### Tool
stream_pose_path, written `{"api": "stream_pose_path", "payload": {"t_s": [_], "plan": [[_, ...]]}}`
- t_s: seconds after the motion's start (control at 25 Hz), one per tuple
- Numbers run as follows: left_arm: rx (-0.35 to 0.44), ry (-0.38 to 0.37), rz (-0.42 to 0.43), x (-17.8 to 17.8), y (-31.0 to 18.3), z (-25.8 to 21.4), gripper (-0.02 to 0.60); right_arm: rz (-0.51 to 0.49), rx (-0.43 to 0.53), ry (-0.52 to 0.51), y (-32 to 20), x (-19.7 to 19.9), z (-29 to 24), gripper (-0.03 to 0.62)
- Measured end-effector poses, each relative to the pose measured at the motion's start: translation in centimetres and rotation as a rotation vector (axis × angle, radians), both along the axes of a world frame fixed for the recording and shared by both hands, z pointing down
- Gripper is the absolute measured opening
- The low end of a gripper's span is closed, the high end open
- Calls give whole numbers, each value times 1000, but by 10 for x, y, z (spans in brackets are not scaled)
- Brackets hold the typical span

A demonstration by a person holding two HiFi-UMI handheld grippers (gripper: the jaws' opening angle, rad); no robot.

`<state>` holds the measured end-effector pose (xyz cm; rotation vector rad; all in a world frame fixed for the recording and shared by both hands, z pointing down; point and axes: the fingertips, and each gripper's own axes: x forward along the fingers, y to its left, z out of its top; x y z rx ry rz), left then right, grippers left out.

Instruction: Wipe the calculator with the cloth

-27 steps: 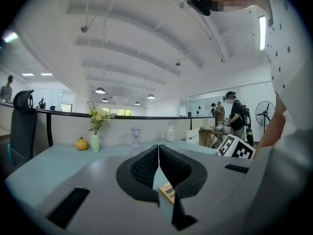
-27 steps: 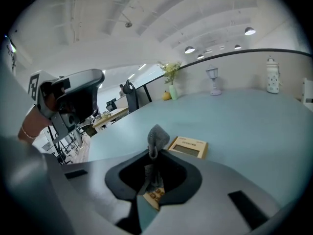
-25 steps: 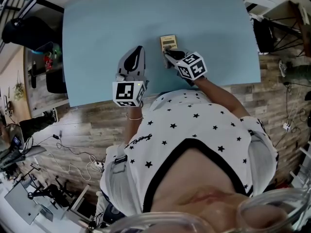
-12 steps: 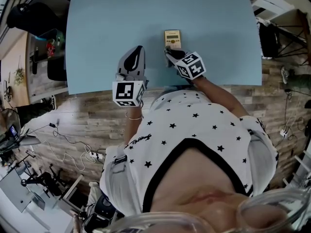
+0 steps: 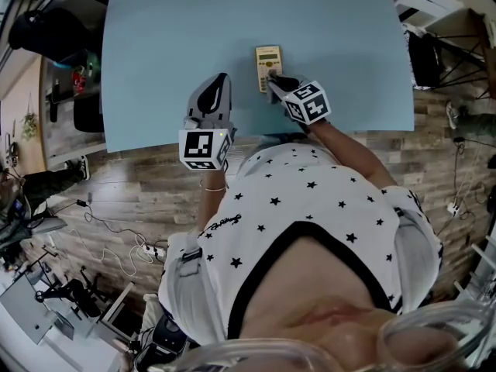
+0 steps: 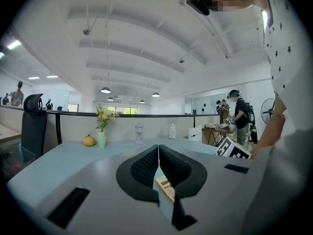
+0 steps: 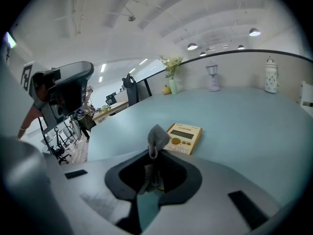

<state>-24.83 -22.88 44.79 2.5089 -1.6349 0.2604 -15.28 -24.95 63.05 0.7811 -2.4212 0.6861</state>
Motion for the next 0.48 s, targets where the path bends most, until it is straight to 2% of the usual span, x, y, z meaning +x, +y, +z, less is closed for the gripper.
{"api": "stream_pose_path", "payload": {"t_s": [0.48], "plan": [[10, 1, 33, 22, -4, -5, 31, 73, -12, 9, -3, 36, 5, 48]]}}
